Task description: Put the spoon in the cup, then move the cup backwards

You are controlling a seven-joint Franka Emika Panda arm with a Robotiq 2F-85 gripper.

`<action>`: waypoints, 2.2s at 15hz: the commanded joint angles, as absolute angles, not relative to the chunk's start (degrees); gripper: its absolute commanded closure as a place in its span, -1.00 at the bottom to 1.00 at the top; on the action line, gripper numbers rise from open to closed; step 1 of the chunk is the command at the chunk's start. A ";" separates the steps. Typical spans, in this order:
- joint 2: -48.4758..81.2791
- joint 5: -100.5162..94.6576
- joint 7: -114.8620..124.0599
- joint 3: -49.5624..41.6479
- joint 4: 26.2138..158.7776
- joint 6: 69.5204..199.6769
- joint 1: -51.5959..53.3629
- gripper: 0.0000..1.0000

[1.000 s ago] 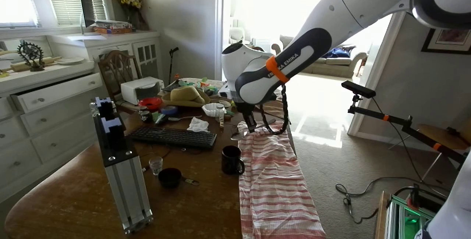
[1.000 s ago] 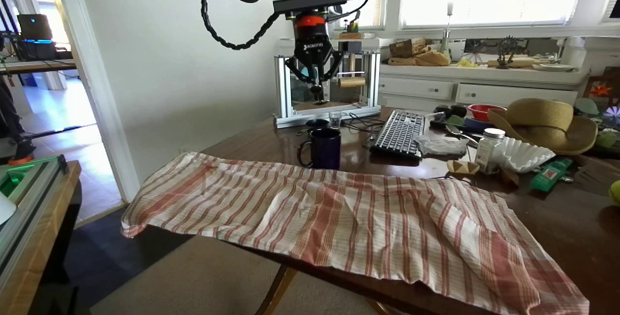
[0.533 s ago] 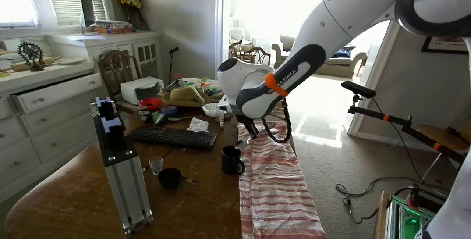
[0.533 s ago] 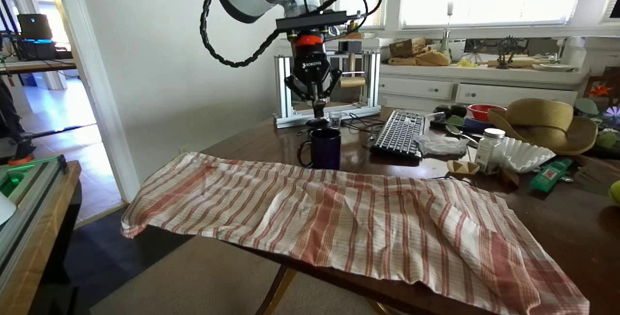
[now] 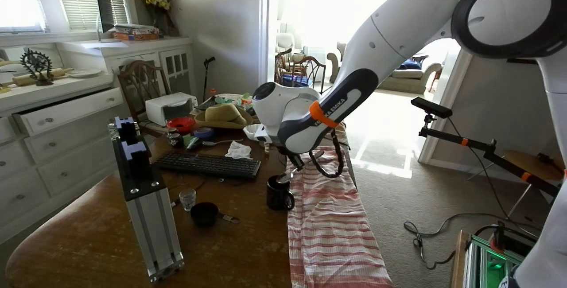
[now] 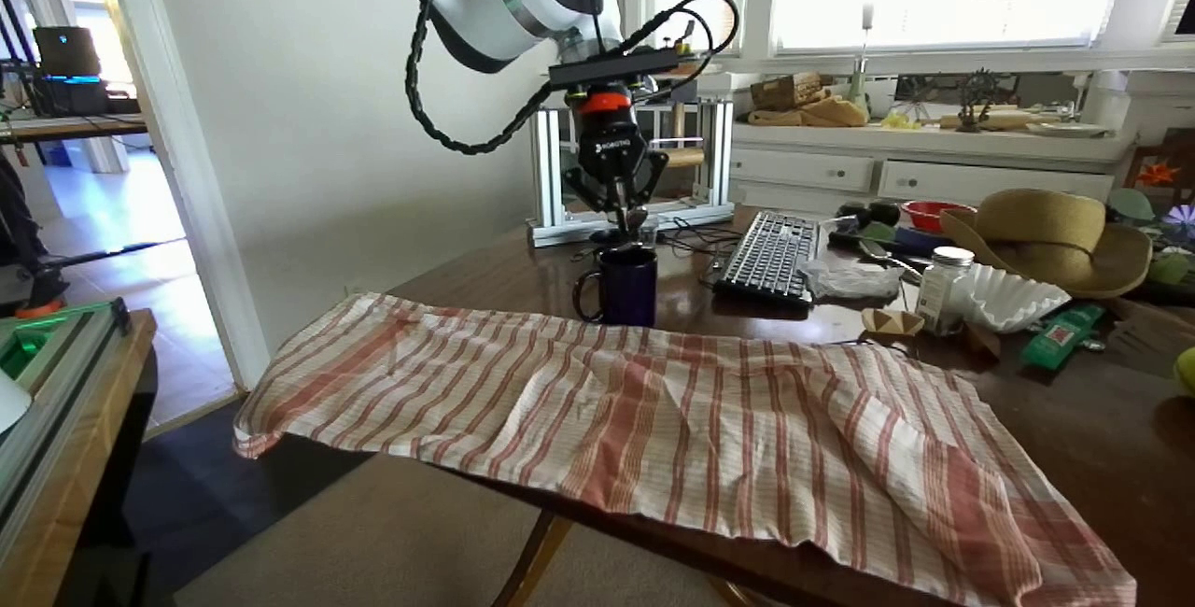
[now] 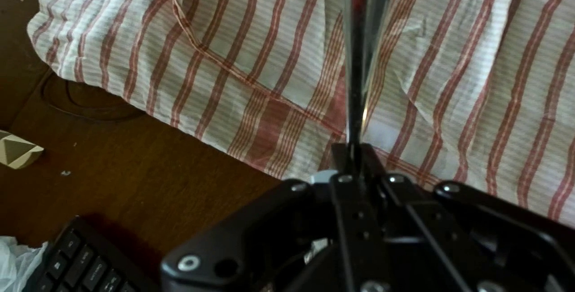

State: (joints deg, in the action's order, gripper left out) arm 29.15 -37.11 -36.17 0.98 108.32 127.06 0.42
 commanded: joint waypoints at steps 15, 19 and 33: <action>37.35 -49.71 -29.24 0.52 102.16 125.99 4.62 0.96; 37.58 -51.22 -28.78 0.84 102.60 125.97 4.80 0.96; 38.42 -53.69 -27.22 1.28 102.48 126.01 5.55 0.03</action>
State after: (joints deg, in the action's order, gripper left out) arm 37.81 -51.72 -29.42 1.09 102.80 126.64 5.16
